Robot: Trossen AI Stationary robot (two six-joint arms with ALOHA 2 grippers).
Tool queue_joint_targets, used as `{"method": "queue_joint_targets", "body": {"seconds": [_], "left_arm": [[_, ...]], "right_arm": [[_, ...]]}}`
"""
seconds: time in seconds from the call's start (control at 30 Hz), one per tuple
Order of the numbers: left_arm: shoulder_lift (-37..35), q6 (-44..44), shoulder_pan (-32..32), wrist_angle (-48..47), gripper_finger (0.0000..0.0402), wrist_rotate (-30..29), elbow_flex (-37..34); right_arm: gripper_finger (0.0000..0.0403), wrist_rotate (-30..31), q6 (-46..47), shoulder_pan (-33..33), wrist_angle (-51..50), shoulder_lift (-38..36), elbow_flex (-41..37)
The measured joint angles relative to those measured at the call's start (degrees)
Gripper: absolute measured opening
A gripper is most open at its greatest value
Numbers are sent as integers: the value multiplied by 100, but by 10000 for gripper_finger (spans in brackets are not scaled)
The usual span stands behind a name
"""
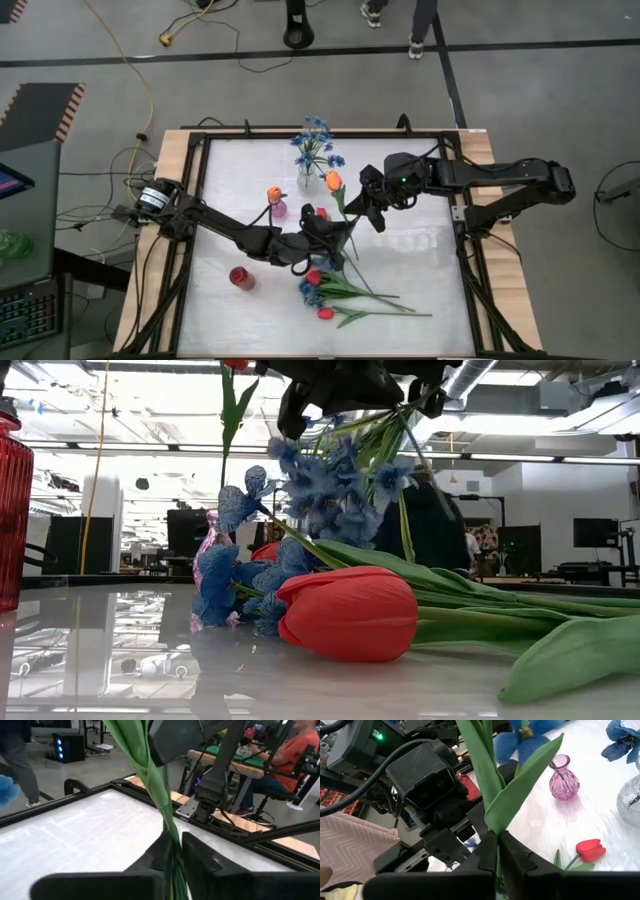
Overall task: Sort flowers into vase by color
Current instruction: Put the top orange tulip into the purple vase
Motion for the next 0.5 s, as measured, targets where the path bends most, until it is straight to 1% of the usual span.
{"method": "queue_joint_targets", "body": {"seconds": [0.1,0.5], "left_arm": [[0,79,-16,-8,5,-30,-2],[-19,481,-166,-7,1,-70,-2]], "right_arm": [[64,-18,0,1,0,0,0],[118,-45,0,4,-43,0,0]]}}
